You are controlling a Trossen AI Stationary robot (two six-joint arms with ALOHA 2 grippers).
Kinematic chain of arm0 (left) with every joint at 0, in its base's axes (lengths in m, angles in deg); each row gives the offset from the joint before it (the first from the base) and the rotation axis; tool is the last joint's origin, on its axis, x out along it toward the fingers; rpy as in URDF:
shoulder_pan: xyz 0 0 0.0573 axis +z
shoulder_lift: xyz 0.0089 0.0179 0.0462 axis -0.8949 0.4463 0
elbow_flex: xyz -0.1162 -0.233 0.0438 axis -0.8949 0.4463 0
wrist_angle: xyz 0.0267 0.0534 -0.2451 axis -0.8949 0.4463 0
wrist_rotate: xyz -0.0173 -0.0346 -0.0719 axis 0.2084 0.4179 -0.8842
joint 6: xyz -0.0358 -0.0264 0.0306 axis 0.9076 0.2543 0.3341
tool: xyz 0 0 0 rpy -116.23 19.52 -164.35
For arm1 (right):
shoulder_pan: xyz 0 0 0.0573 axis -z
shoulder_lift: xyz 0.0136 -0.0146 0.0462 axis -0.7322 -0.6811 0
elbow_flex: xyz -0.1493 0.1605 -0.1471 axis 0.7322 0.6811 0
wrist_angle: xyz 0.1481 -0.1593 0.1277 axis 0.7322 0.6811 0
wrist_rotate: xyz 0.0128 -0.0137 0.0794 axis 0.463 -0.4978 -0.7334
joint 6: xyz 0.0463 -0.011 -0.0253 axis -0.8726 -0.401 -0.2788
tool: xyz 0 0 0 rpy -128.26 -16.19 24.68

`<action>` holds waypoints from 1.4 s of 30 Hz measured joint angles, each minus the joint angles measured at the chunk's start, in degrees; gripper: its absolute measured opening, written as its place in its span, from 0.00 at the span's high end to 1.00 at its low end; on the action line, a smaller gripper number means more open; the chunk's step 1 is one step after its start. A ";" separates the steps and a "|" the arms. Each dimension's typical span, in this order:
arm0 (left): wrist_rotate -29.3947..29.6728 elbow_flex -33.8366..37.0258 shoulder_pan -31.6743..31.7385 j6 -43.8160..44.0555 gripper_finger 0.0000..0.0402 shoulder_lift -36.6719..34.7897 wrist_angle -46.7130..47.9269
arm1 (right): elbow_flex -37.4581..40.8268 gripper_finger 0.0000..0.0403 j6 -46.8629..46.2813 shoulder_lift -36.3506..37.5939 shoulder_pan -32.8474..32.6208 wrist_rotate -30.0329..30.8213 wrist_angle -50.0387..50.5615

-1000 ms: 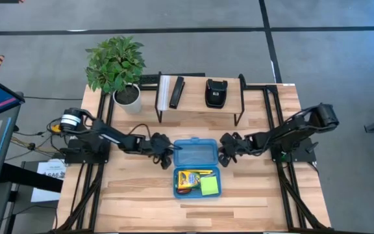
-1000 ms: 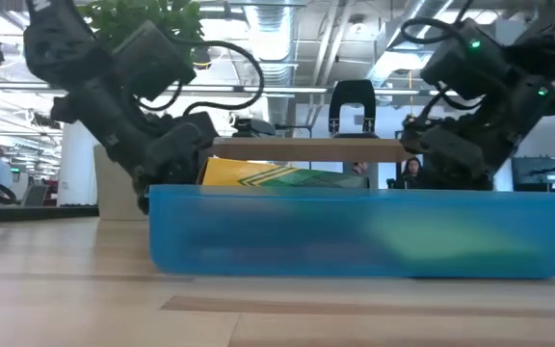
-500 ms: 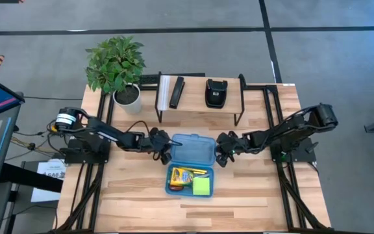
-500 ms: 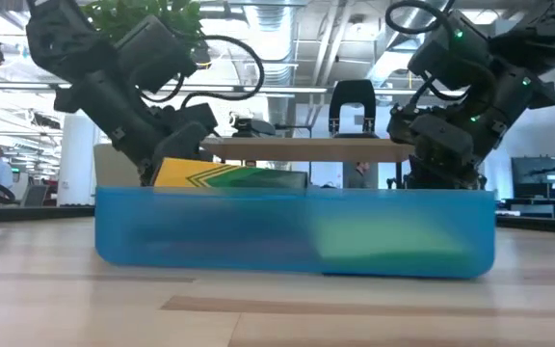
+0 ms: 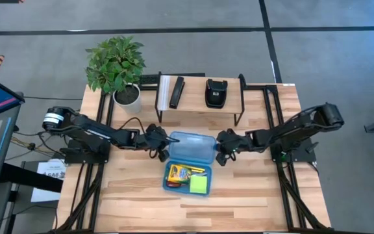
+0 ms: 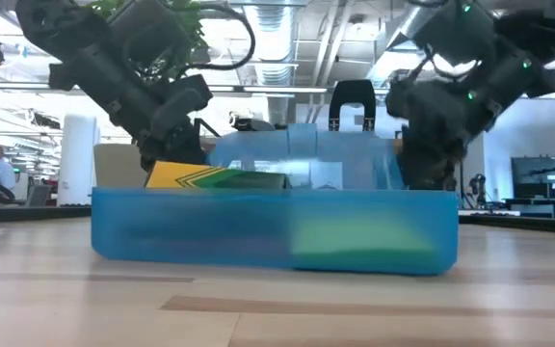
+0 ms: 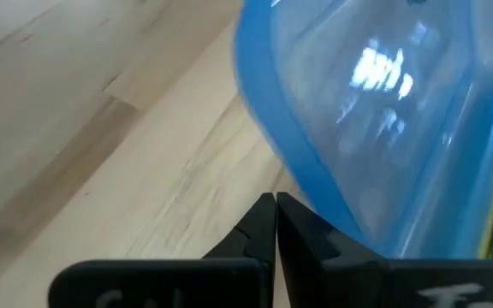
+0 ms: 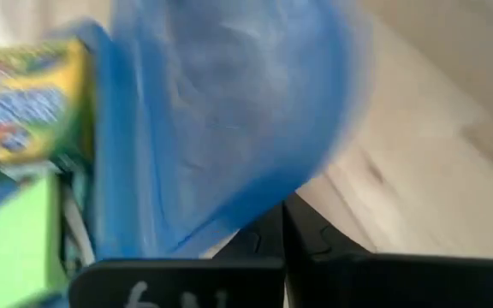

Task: Pack school essentials
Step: Close the blue supply box

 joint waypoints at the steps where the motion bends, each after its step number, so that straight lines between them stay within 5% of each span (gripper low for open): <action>1: -0.47 0.00 -0.01 -0.10 1.00 -0.39 0.19 | -0.02 0.99 0.42 0.82 -0.04 0.06 -0.33; 21: -0.88 -0.13 -5.78 -0.91 1.00 -8.13 1.05 | -0.22 0.99 4.83 4.13 -5.80 -1.50 -14.06; 33: -3.92 -0.09 -15.27 -2.47 1.00 -10.20 1.32 | -0.20 0.99 4.57 2.69 -13.67 -1.45 -24.80; 42: -2.90 -0.08 -19.73 -2.06 1.00 -10.22 0.27 | -7.94 0.99 3.68 -10.90 -16.93 0.25 -25.11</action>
